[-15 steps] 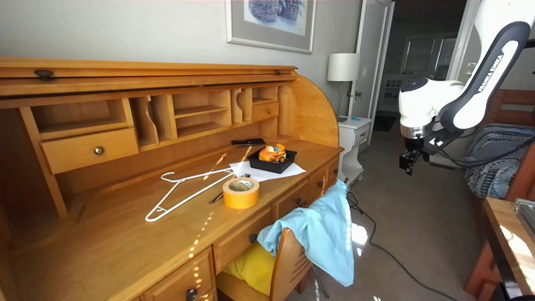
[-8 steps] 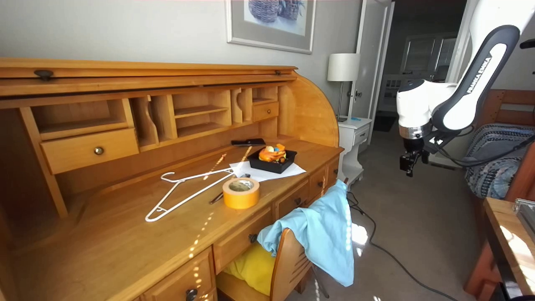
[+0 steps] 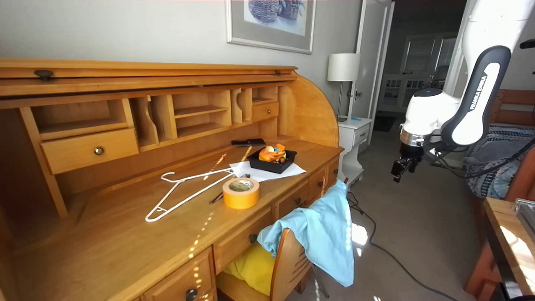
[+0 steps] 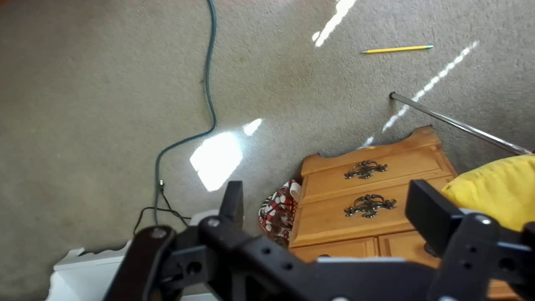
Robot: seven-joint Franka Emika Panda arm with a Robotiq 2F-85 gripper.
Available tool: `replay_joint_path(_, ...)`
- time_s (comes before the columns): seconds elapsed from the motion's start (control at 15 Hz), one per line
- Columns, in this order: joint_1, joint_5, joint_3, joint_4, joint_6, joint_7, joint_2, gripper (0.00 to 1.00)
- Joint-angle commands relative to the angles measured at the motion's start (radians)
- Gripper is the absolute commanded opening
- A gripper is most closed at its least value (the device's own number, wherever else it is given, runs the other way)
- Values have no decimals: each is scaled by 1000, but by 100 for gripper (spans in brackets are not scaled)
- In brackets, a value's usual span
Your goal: Open the topmost drawer on the bottom part of the cabinet.
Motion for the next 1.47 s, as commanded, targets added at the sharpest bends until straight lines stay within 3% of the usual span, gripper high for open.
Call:
replay_joint_path(0.0,10,-22,-48,85,170,12,142,100)
replay_joint_path(0.2,7,6,-53,153,302,-10,218,100)
replay_joint_path(0.27,10,17,-50,170,302,-4,233,100)
replay_joint_path(0.33,5,2,-51,118,265,0,179,100)
replay_joint_path(0.8,6,3,-49,164,286,0,222,100)
replay_joint_path(0.87,-52,185,32,120,302,-191,209,100)
replay_joint_path(0.93,3,50,-41,165,378,-47,260,100)
replay_joint_path(1.0,-59,234,51,149,422,-268,273,100)
replay_joint_path(1.13,-151,283,158,174,525,-376,325,100)
replay_joint_path(1.2,-183,295,196,185,577,-421,355,100)
replay_joint_path(1.4,-340,188,326,255,646,-492,457,100)
